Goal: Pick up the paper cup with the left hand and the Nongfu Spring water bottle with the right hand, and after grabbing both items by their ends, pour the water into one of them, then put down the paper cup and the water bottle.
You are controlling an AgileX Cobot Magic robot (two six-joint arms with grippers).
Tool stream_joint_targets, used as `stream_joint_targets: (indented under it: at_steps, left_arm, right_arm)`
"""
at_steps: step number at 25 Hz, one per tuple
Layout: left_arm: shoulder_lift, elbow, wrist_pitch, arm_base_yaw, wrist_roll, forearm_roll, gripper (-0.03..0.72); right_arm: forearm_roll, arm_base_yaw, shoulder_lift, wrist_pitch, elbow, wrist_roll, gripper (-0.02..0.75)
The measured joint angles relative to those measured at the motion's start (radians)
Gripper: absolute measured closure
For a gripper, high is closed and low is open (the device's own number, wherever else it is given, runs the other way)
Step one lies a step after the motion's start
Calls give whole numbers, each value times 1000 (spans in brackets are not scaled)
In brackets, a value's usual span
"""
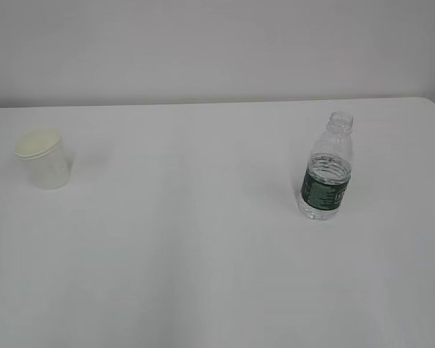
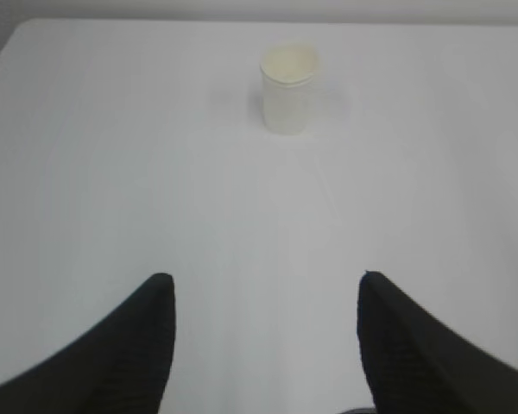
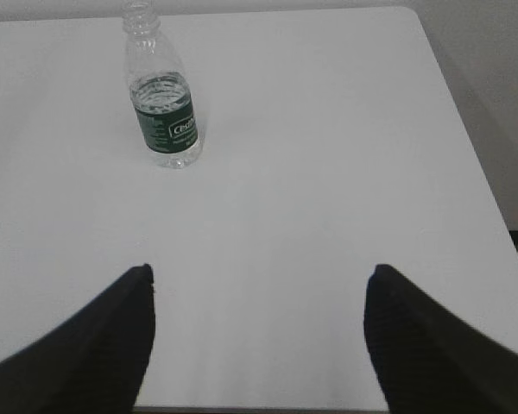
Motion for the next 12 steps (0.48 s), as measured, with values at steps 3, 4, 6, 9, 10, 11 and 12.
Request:
stream_joint_targets:
  at_steps: [3, 4, 6, 9, 10, 11, 12]
  left_arm:
    - [0, -19, -14, 0, 0, 0, 218]
    - [0, -20, -14, 0, 0, 0, 220]
    - [3, -20, -14, 0, 0, 0, 221]
    - [29, -20, -21, 0, 0, 0, 223]
    - [42, -20, -30, 0, 0, 0, 223]
    - [59, -20, -37, 0, 0, 0, 223]
    - [77, -20, -52, 0, 0, 0, 223]
  right_arm:
    - [4, 0, 0, -17, 0, 0, 165]
    - [4, 0, 0, -23, 0, 0, 165]
    - [4, 0, 0, -45, 0, 0, 165]
    - [6, 0, 16, -77, -2, 0, 165]
    - [6, 0, 28, -92, -2, 0, 165]
    - [6, 0, 43, -104, -2, 0, 165]
    - [8, 0, 58, -120, -2, 0, 165]
